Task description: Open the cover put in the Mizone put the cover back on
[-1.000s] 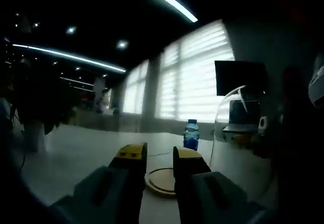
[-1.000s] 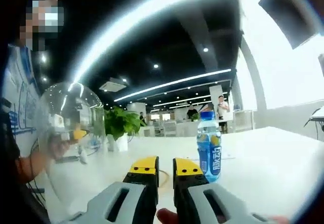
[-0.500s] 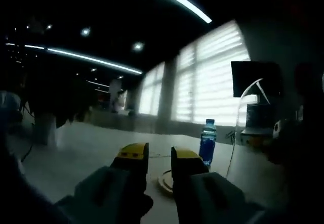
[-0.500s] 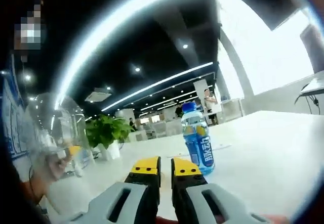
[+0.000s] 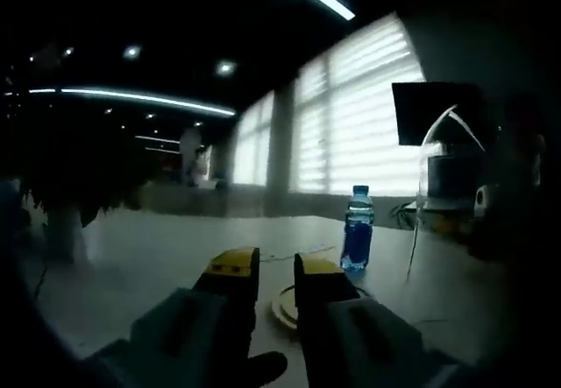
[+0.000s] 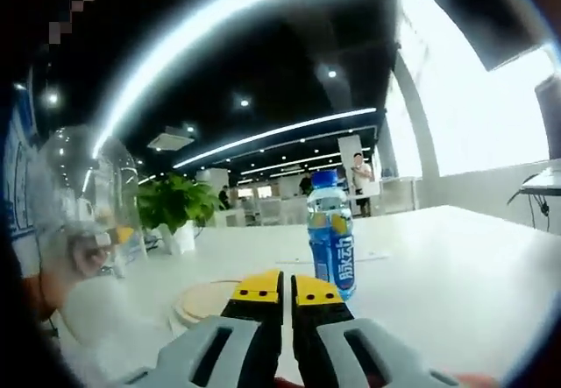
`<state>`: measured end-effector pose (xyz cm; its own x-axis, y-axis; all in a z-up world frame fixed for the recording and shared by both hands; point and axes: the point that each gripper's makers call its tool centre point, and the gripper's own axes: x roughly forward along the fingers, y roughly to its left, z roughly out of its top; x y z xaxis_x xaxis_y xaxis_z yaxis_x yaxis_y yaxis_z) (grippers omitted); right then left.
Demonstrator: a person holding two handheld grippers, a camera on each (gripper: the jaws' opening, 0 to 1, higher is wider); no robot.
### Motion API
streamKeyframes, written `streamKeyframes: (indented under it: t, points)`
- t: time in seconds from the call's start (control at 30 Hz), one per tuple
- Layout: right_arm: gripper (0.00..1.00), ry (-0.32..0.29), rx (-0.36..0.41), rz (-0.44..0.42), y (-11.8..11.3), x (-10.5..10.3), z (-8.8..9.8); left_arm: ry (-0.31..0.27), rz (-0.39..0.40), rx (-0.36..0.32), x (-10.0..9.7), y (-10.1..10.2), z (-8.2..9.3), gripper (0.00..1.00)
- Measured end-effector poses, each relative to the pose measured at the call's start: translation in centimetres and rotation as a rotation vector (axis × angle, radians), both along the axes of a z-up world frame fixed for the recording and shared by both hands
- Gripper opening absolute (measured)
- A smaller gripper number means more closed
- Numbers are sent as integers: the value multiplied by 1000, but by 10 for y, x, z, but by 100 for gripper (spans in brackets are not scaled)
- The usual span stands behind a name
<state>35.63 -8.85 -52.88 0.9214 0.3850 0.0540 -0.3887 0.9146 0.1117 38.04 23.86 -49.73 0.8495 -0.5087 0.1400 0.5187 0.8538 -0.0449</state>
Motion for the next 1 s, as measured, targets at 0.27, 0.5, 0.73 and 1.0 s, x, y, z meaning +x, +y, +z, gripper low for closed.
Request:
streamKeyframes:
  t: [0.27,0.5,0.73,1.0]
  points:
    - [0,-12,-1,40,7,3,3,-17,-80,93,7,-20,15,11]
    - [0,-62,-59,2,3,14,10,9,-121,87,23,-29,7,11]
    - [0,-34,-114,-7,5,25,-7,53,-144,78,23,-30,-17,11]
    - [0,40,-163,-54,-3,35,-8,62,-133,92,27,-18,-25,11]
